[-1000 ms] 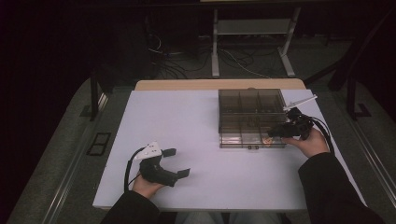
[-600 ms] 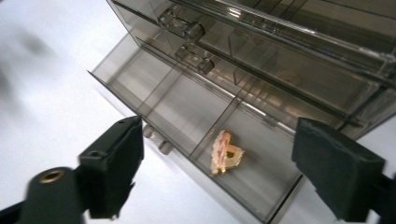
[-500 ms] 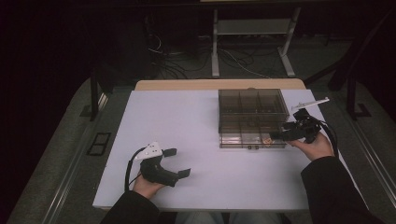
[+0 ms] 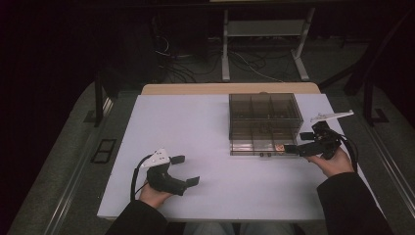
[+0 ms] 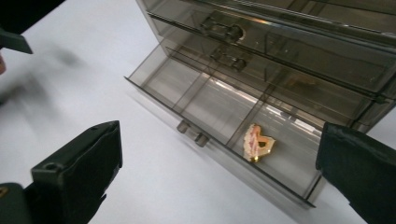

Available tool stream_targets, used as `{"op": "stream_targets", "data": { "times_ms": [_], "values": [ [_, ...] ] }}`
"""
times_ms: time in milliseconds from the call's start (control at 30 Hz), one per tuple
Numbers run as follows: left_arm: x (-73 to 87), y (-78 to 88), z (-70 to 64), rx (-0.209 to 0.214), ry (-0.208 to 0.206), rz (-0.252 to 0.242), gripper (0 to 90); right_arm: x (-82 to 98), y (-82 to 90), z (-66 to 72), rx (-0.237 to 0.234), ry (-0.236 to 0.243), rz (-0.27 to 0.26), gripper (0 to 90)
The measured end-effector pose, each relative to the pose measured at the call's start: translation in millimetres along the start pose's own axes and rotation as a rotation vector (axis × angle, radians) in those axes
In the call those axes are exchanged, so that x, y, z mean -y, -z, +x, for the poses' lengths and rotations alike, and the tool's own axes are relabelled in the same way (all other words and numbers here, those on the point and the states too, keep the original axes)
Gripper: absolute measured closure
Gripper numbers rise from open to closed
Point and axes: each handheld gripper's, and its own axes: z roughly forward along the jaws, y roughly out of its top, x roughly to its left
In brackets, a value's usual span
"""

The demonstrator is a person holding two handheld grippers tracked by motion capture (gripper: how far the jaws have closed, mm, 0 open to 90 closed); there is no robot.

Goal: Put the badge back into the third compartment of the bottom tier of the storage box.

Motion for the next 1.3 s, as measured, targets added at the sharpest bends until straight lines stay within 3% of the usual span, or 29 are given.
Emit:
{"op": "stream_targets", "data": {
  "times_ms": [300,600,1300],
  "values": [
    [0.0,0.1,-0.1,0.001,0.0,-0.001,0.0,13.6,-4.2,14.0,-0.005,0.027,-0.006,0.0],
    [0.0,-0.1,-0.4,0.001,0.001,0.001,0.0,29.9,-9.9,18.9,-0.013,0.022,-0.003,0.0],
    [0.8,-1.7,0.0,0.006,0.006,0.016,0.0,63.4,-21.9,33.3,-0.028,0.042,-0.052,0.0]
  ]
}}
